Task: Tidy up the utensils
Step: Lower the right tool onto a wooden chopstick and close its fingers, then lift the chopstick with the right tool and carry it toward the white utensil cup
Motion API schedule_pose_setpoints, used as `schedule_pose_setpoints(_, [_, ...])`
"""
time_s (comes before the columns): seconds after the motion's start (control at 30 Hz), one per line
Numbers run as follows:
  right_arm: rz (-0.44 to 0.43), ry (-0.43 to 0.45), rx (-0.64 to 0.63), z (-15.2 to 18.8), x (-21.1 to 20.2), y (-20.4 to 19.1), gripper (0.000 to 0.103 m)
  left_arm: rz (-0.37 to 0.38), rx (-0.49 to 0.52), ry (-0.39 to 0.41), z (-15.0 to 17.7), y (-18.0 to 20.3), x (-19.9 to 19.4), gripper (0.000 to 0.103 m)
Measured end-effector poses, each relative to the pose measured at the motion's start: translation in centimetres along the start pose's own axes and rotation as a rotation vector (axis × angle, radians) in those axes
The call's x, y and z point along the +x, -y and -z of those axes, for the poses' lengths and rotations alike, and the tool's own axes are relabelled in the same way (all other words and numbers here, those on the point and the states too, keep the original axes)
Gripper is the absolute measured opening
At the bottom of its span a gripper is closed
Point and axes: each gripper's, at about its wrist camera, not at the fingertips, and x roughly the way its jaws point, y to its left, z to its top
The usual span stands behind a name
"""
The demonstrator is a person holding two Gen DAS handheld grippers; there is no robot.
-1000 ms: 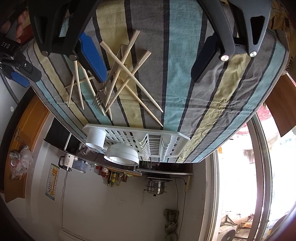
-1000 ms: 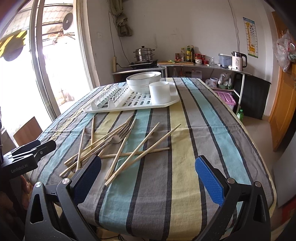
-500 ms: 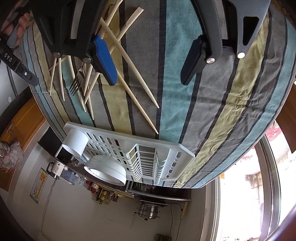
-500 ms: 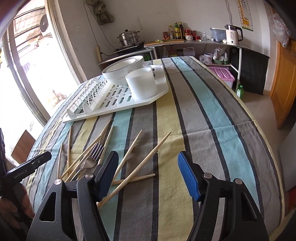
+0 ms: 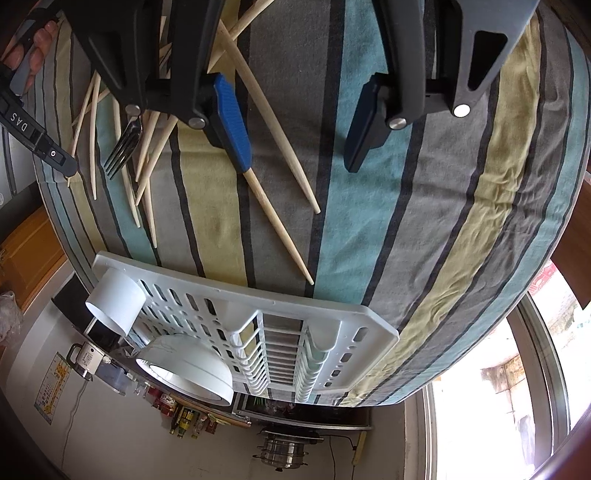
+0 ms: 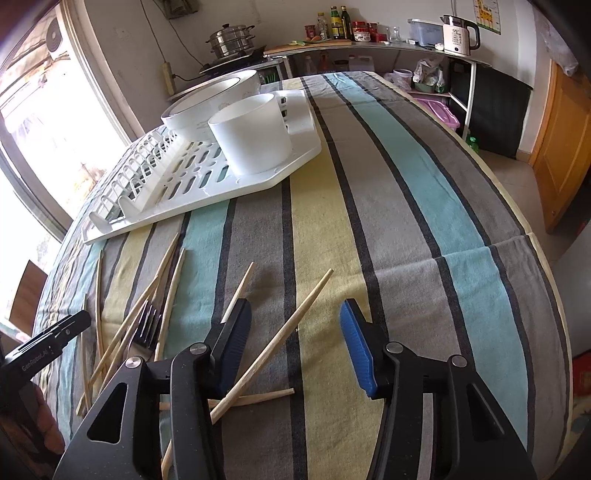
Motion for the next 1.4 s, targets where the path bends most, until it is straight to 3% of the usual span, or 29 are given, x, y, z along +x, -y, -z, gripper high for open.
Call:
schedule_pose_setpoints(0.2, [0.052, -0.034, -0.008, -0.7, 0.9, -0.1, 0.042, -0.067, 0.040, -0.010, -0.6, 0.9, 0.7, 0.050])
schedule_pose_setpoints(0.33, [0.097, -0.044, -0.021, -1.1, 1.2, -0.3, 0.026, -0.109, 0.075, -0.005, -1.0, 1.4, 1.1, 0.044])
schedule_pose_setpoints(0.5, [0.104, -0.054, -0.028, -1.3, 1.4, -0.3, 0.019, -0.111, 0.099, -0.011, -1.4, 1.8, 1.1, 0.027])
schedule_pose_setpoints(0.6, [0.088, -0.056, -0.020, -1.4, 1.4, -0.2, 0.014, -0.102, 0.107, -0.018, -1.5, 2.0, 1.1, 0.018])
schedule_pose_setpoints(0.9, [0.033, -0.050, -0.015, -1.4, 1.2, -0.1, 0.009, -0.038, 0.107, -0.035, -1.7, 2.0, 1.2, 0.007])
schedule_pose_setpoints(1.1, [-0.004, -0.017, -0.025, -1.8, 0.1, -0.5, 0.006, 0.020, 0.098, -0.028, -1.7, 1.9, 0.4, 0.006])
schedule_pose_setpoints(1.4, [-0.042, 0.075, -0.049, -2.8, -2.9, -1.1, 0.005, 0.063, 0.115, 0.053, -2.8, 2.2, -2.9, 0.006])
